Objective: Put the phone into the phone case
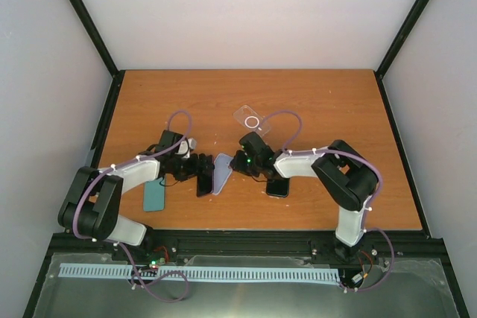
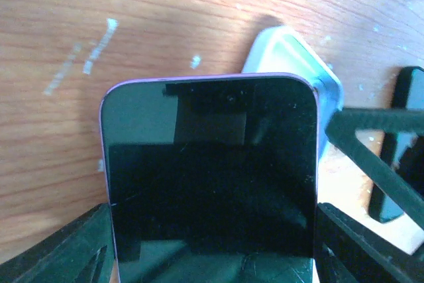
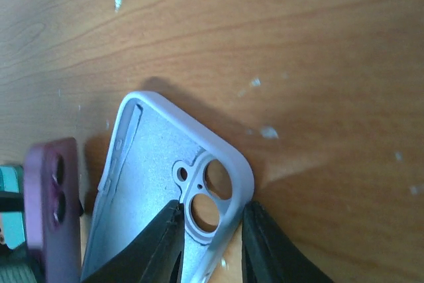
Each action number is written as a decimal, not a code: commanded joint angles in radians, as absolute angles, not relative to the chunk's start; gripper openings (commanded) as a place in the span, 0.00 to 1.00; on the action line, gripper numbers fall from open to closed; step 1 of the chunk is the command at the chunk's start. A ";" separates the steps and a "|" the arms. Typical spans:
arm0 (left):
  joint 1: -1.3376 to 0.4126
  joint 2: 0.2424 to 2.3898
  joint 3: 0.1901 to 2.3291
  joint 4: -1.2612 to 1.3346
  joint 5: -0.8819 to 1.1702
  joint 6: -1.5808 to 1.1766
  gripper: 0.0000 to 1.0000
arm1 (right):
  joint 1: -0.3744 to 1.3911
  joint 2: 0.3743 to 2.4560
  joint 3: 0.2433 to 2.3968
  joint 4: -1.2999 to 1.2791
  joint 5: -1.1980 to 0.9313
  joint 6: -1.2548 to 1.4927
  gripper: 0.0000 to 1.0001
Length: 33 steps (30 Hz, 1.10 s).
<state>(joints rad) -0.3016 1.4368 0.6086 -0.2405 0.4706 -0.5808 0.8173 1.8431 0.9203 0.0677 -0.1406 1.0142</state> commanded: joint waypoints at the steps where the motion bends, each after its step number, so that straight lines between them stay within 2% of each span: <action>1: -0.337 1.414 0.591 -0.106 0.591 -0.589 0.53 | 0.802 1.886 0.969 0.105 -0.187 0.885 0.25; 9: -0.405 1.436 0.566 0.002 0.661 -0.663 0.52 | 0.775 1.879 0.989 0.113 -0.243 0.790 0.25; 16: -0.414 1.377 0.630 -0.117 0.505 -0.653 0.51 | 0.746 1.745 0.912 0.029 -0.200 0.782 0.29; 21: -0.414 1.380 0.661 -0.100 0.509 -0.680 0.51 | 0.746 1.638 0.837 0.024 -0.227 0.771 0.30; 27: -0.414 1.441 0.726 -0.096 0.468 -0.759 0.50 | 0.758 1.487 0.709 0.159 -0.392 0.782 0.38; 33: -0.416 1.482 0.756 -0.038 0.511 -0.822 0.49 | 0.820 1.455 0.687 0.212 -0.390 0.844 0.43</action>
<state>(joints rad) -0.4110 1.4696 0.7025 -0.1139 0.4759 -0.7547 0.7856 1.4578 0.6853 0.1375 -0.3717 0.8082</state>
